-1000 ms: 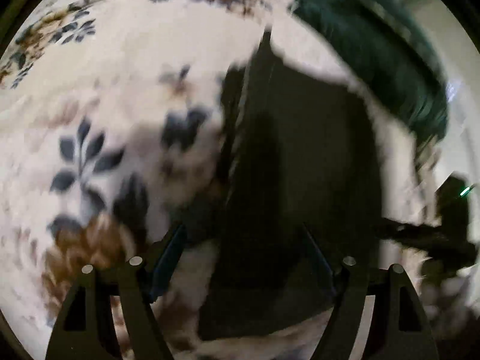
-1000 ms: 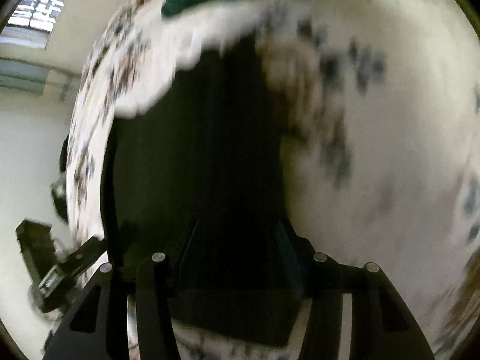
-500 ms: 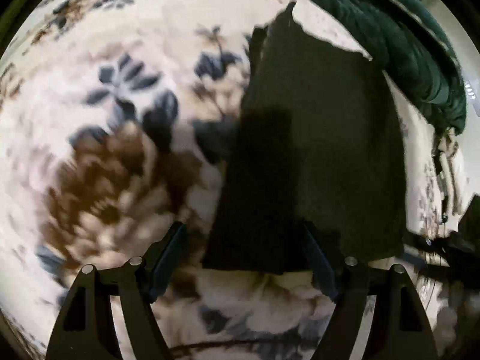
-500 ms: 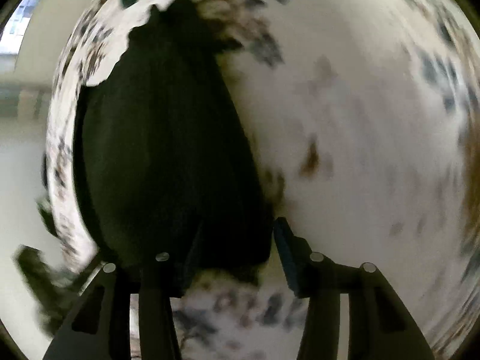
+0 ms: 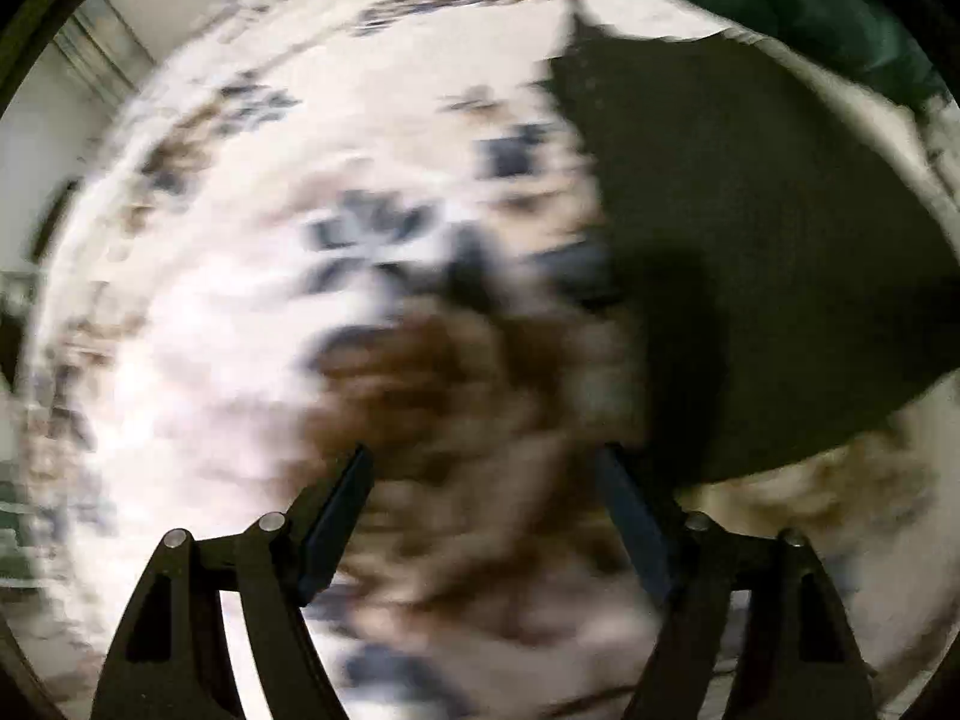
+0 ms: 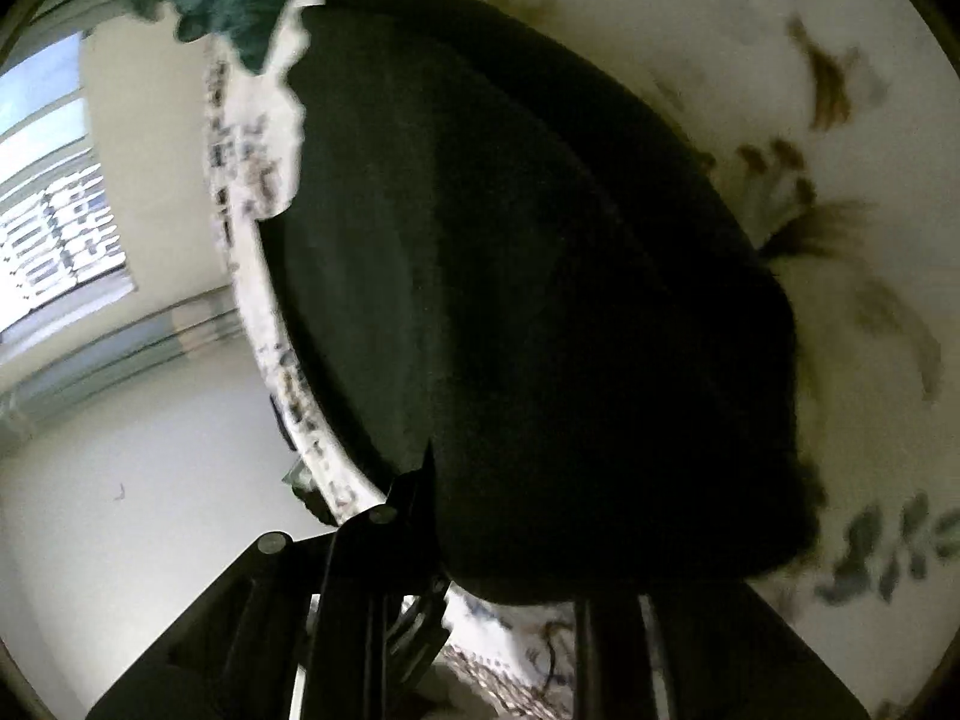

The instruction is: Fold small clothes

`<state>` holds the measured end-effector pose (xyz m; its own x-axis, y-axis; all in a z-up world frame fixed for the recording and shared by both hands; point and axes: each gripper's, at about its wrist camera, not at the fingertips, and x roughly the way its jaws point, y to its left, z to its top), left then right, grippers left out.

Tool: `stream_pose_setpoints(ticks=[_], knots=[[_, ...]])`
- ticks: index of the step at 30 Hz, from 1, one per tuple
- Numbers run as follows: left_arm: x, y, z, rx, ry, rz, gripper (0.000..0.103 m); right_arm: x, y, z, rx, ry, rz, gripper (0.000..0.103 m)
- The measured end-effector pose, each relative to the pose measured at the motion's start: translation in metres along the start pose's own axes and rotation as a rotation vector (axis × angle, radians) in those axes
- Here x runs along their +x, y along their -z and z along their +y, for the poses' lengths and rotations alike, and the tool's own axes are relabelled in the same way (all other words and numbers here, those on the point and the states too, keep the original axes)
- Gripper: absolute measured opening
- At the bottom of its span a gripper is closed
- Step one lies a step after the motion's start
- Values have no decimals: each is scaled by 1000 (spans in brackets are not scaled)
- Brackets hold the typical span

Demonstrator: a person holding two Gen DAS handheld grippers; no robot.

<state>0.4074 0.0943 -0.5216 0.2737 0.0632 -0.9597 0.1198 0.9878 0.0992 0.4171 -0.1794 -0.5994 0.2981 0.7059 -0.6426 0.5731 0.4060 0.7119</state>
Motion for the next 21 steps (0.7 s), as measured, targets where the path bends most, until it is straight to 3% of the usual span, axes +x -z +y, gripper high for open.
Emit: stream_pose_setpoints(ticks=[1, 3, 5, 9, 10, 12, 13, 15, 18, 21], knots=[[-2, 1, 12, -48, 10, 4, 74, -5, 4, 4, -11, -2, -13, 20], [-10, 6, 32, -214, 118, 9, 74, -14, 6, 13, -32, -13, -41, 20], [-16, 18, 34, -387, 288, 29, 74, -19, 3, 14, -11, -42, -39, 20], [-1, 45, -8, -768, 760, 79, 74, -16, 3, 15, -4, -33, -29, 20], [8, 48, -17, -823, 792, 101, 74, -15, 4, 16, -8, -31, -28, 20], [36, 53, -38, -977, 932, 107, 73, -17, 2, 19, -6, -37, -28, 20], [46, 53, -40, -1022, 958, 115, 72, -21, 1, 18, -9, -40, -28, 20], [57, 55, -32, -1136, 1006, 65, 42, -27, -1, 18, -31, -25, -29, 19], [51, 47, -7, -1152, 975, -9, 40, -32, -3, 17, -57, 10, -29, 19], [35, 42, 30, -1152, 852, -98, 38, -32, -4, 14, -55, 23, -27, 18]])
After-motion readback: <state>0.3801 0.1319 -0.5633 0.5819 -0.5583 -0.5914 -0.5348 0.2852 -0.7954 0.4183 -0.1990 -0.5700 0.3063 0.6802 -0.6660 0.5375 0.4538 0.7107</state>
